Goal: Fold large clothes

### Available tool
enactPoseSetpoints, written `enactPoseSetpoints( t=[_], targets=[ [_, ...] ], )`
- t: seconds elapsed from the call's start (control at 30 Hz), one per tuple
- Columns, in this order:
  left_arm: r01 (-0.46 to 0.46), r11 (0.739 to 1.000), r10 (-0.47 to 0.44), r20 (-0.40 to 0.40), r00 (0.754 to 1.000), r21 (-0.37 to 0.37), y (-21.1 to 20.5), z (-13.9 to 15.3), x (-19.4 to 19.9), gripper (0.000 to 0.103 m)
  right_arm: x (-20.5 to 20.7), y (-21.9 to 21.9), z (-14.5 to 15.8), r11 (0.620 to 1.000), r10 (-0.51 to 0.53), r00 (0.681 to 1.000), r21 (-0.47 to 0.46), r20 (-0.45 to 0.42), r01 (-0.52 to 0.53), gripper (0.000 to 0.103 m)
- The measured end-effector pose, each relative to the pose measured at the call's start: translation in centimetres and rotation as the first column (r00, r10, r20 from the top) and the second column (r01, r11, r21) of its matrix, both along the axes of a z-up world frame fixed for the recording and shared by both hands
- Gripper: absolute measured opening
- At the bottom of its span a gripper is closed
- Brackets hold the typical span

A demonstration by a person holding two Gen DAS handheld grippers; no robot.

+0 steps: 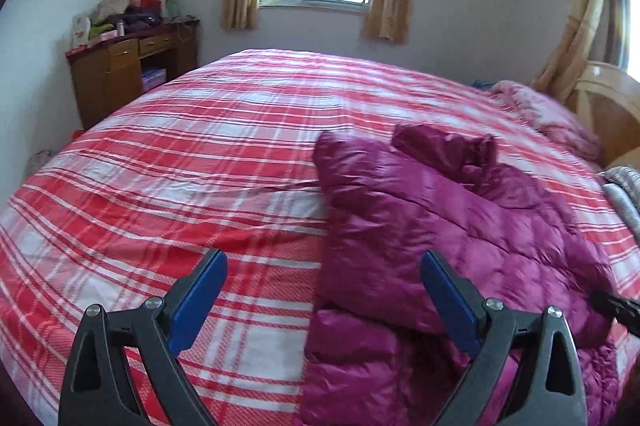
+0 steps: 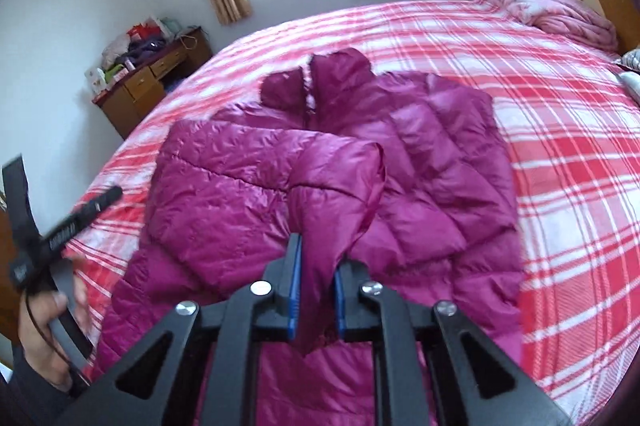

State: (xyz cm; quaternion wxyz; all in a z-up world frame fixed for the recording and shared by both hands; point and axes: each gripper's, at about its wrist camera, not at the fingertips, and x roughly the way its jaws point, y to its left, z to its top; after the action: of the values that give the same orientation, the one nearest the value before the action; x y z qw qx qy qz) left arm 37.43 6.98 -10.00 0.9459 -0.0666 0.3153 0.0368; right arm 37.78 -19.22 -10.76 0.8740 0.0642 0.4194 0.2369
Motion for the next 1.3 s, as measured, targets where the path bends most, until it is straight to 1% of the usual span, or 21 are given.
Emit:
enactPoseSetpoints(
  t=[0.13, 0.2, 0.3, 0.33, 0.37, 0.4, 0.47, 0.5, 0.57, 0.6, 0.63, 0.7, 0.77, 0.8, 0.83, 0.87, 0.9, 1.03, 1.07, 1.17, 1.3],
  targets=[
    [0.006, 0.999, -0.006, 0.000, 1.000, 0.032, -1.6, 0.4, 1.9, 0.097, 0.1, 0.3, -1.8, 1.000, 0.019, 0.998, 0.013, -0.057, -0.018, 0.016],
    [0.013, 0.995, -0.012, -0.011, 1.000, 0.097, -3.1, 0.8, 3.3, 0.097, -0.2, 0.8, -2.3, 0.999, 0.040, 0.997, 0.004, -0.071, -0.040, 0.016],
    [-0.015, 0.965, 0.022, -0.023, 0.999, 0.260, -5.1, 0.2, 6.4, 0.097, -0.4, 0.6, -2.5, 0.998, 0.051, 0.995, -0.019, -0.080, -0.053, 0.017],
    [-0.006, 0.956, 0.017, -0.035, 0.999, 0.295, -5.5, -0.6, 7.4, 0.097, -0.4, 0.4, -2.5, 0.998, 0.050, 0.995, -0.020, -0.089, -0.052, 0.019],
    [0.036, 0.951, -0.014, -0.075, 0.997, 0.307, -5.9, -1.9, 8.6, 0.097, -0.2, 0.2, -2.4, 0.999, 0.046, 0.994, -0.022, -0.096, -0.048, 0.019],
    [0.066, 0.948, -0.031, -0.114, 0.993, 0.312, -6.1, -3.1, 9.4, 0.097, -0.3, -0.1, -2.1, 0.999, 0.032, 0.995, -0.028, -0.093, -0.034, 0.021],
    [0.102, 0.946, -0.045, -0.188, 0.981, 0.308, -6.2, -5.5, 10.5, 0.097, -0.7, -0.6, -1.1, 0.999, -0.007, 0.998, -0.044, -0.056, 0.005, 0.030],
    [0.099, 0.952, -0.045, -0.186, 0.981, 0.290, -5.9, -6.0, 10.5, 0.097, -1.0, -0.8, -0.4, 0.998, -0.032, 0.999, -0.054, -0.028, 0.030, 0.038],
    [0.084, 0.967, -0.042, -0.175, 0.984, 0.240, -5.0, -5.6, 10.2, 0.097, -1.5, -1.0, 1.5, 0.995, -0.081, 0.995, -0.059, 0.052, 0.084, 0.051],
    [0.051, 0.973, -0.014, -0.167, 0.986, 0.224, -4.5, -5.1, 9.9, 0.097, -1.7, -0.8, 2.5, 0.991, -0.106, 0.990, -0.066, 0.093, 0.113, 0.064],
    [0.031, 0.980, -0.001, -0.150, 0.989, 0.198, -3.9, -4.3, 9.4, 0.097, -1.8, -0.6, 3.3, 0.989, -0.124, 0.984, -0.068, 0.126, 0.133, 0.072],
    [-0.002, 0.987, 0.017, -0.098, 0.995, 0.160, -3.3, -2.2, 8.3, 0.097, -1.8, 0.2, 4.9, 0.990, -0.123, 0.974, -0.041, 0.189, 0.133, 0.077],
    [0.005, 0.994, -0.001, -0.035, 0.999, 0.111, -3.5, -0.3, 7.2, 0.097, -0.8, 2.0, 5.1, 0.995, -0.076, 0.978, -0.049, 0.192, 0.087, 0.076],
    [0.033, 0.996, -0.031, -0.021, 0.999, 0.080, -4.0, 0.3, 7.0, 0.097, 0.1, 2.8, 4.6, 0.997, -0.054, 0.985, -0.046, 0.167, 0.062, 0.066],
    [0.063, 0.996, -0.061, -0.026, 0.998, 0.057, -4.7, 0.4, 7.2, 0.097, 0.8, 3.5, 3.8, 0.999, -0.035, 0.991, -0.036, 0.132, 0.040, 0.046],
    [0.102, 0.994, -0.101, -0.046, 0.994, 0.028, -5.4, -0.1, 7.8, 0.097, 1.7, 4.2, 2.6, 0.999, -0.013, 0.996, -0.035, 0.088, 0.016, 0.038],
    [0.118, 0.993, -0.116, -0.065, 0.991, 0.015, -5.8, -0.7, 8.3, 0.097, 2.5, 4.9, 1.4, 0.999, -0.004, 0.998, -0.052, 0.056, 0.007, 0.034],
    [0.121, 0.992, -0.117, -0.173, 0.978, 0.016, -7.2, -5.2, 10.0, 0.097, 3.3, 5.7, -1.6, 0.995, -0.008, 0.999, -0.097, 0.032, 0.011, 0.037],
    [0.125, 0.992, -0.120, -0.182, 0.976, 0.016, -7.5, -6.0, 10.0, 0.097, 3.4, 5.6, -2.1, 0.995, -0.006, 1.000, -0.097, 0.023, 0.008, 0.037],
    [0.121, 0.993, -0.119, -0.184, 0.976, 0.000, -7.5, -6.3, 9.9, 0.097, 3.3, 5.5, -2.9, 0.994, 0.009, 1.000, -0.105, 0.022, -0.006, 0.037],
    [0.121, 0.993, -0.115, -0.195, 0.974, 0.017, -8.0, -6.6, 10.2, 0.098, 3.4, 5.5, -3.7, 0.995, 0.009, 1.000, -0.104, 0.015, -0.007, 0.037]
  ],
)
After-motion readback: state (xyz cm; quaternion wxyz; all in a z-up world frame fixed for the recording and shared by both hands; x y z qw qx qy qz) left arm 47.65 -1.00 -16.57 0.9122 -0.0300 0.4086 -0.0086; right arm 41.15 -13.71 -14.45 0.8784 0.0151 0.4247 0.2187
